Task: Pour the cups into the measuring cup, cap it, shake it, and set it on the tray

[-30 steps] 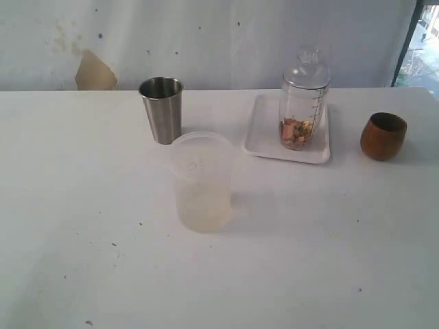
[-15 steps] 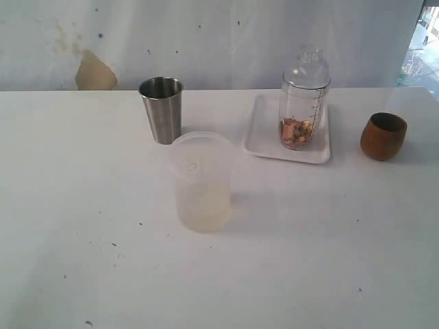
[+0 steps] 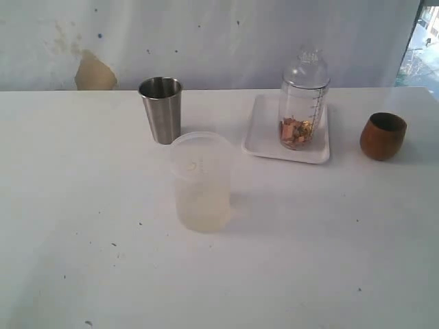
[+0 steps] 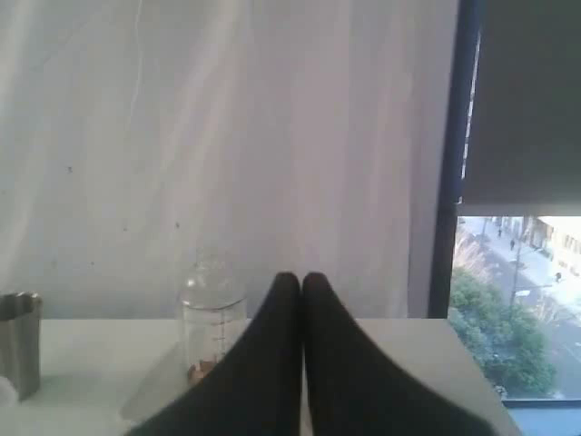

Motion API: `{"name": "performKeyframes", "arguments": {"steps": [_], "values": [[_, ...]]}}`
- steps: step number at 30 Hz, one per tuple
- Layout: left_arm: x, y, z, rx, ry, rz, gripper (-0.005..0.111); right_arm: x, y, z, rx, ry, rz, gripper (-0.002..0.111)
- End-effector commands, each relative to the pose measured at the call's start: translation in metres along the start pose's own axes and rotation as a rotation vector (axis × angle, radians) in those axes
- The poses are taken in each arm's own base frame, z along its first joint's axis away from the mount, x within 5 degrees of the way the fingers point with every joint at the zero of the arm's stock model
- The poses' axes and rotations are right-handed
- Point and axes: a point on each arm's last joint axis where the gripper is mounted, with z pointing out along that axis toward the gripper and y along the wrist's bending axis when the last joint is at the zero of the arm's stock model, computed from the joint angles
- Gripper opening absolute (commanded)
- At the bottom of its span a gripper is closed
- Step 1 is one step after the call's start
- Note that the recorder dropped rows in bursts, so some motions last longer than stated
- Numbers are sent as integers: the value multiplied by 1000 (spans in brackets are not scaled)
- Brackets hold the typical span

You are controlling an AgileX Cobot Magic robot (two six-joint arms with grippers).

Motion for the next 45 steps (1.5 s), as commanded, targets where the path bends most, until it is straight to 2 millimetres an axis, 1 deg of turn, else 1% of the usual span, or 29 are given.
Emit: {"name": "performKeyframes", "arguments": {"steps": [1,2,3,4,5,6,7,8,9,12,20,45], "values": [[1,-1,0,7,-5,-10,0,23,-3,9,50,-7,-32,0],[1,-1,0,7,-5,-10,0,32,-4,11,52,15,-40,0],[1,-1,0,7,-5,-10,0,48,-4,15,57,45,-50,0],[1,-1,0,7,-5,-10,0,59,-5,17,62,61,-64,0],[1,-1,0,7,-5,-10,0,80,-6,20,67,88,-79,0],[1,-1,0,7,-5,-10,0,89,-6,21,69,98,-81,0],[1,-1,0,7,-5,-10,0,110,-6,22,71,129,-66,0],[1,-1,0,7,-5,-10,0,111,-6,22,72,125,-61,0],[1,-1,0,7,-5,-10,0,121,-5,20,62,232,-52,0],[1,-1,0,7,-5,-10,0,133,-5,16,52,366,-65,0],[1,-1,0,7,-5,-10,0,136,-5,15,60,410,-17,0],[1,-1,0,7,-5,-10,0,136,-5,15,60,408,-17,0]]}}
